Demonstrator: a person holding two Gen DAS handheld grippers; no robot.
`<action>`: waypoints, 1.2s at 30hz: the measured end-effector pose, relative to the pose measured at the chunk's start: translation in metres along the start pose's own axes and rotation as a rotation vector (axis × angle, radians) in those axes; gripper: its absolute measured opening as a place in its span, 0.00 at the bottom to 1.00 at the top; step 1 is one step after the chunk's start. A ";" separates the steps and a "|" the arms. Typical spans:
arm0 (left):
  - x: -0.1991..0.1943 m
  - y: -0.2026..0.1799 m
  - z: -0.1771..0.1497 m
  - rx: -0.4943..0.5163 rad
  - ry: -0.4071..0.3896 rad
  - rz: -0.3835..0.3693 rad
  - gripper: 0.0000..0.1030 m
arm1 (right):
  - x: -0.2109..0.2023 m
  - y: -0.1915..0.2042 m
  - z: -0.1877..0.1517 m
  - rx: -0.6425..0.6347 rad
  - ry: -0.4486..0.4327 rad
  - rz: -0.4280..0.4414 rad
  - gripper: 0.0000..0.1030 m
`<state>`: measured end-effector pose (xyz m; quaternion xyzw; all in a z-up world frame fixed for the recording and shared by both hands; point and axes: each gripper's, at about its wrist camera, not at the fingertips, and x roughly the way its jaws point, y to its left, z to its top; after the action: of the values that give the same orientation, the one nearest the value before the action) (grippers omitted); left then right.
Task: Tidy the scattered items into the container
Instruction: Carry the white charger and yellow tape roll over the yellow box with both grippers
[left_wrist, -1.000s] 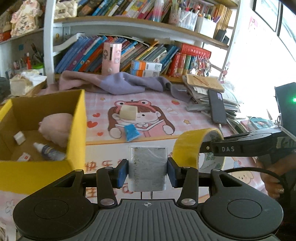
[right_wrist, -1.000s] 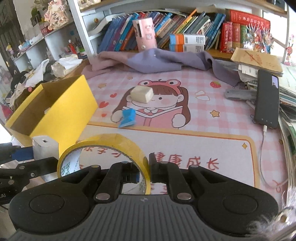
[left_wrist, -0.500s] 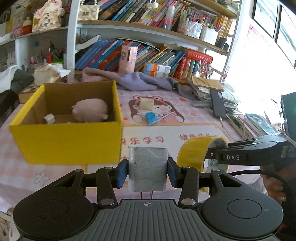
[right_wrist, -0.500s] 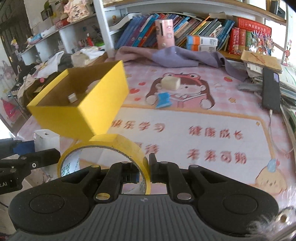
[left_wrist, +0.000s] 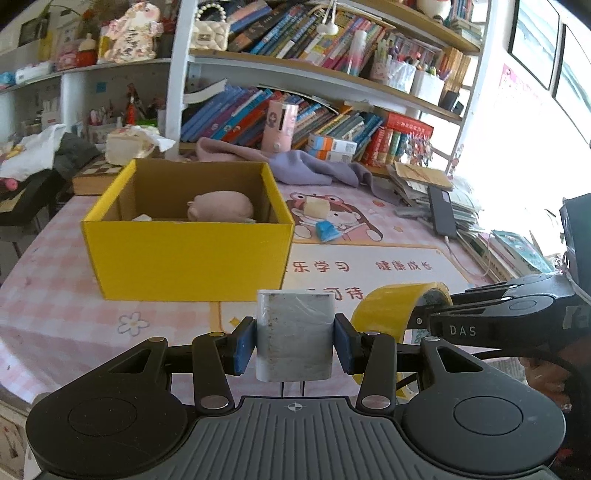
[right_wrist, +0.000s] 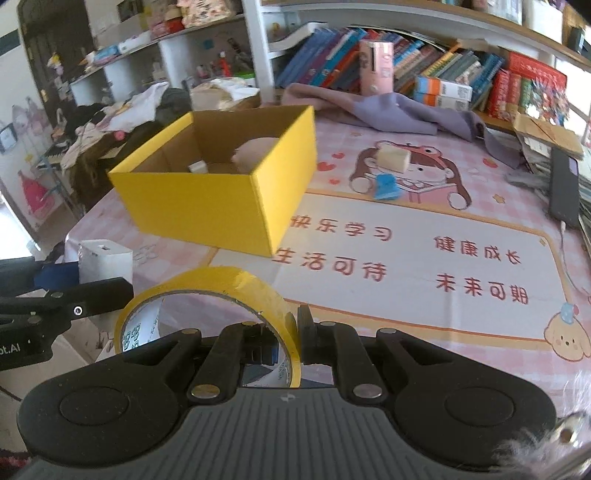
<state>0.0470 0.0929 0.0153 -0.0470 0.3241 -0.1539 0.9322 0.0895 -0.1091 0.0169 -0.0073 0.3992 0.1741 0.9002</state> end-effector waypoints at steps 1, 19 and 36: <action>-0.003 0.002 -0.002 -0.004 -0.003 0.003 0.42 | -0.001 0.003 0.000 -0.008 0.000 0.003 0.09; -0.034 0.032 -0.018 -0.074 -0.024 0.083 0.42 | 0.001 0.048 0.002 -0.113 -0.004 0.071 0.09; -0.019 0.048 -0.001 -0.109 -0.035 0.148 0.42 | 0.029 0.058 0.032 -0.200 -0.011 0.155 0.09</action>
<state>0.0447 0.1440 0.0169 -0.0762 0.3184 -0.0657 0.9426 0.1115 -0.0409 0.0253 -0.0651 0.3740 0.2821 0.8811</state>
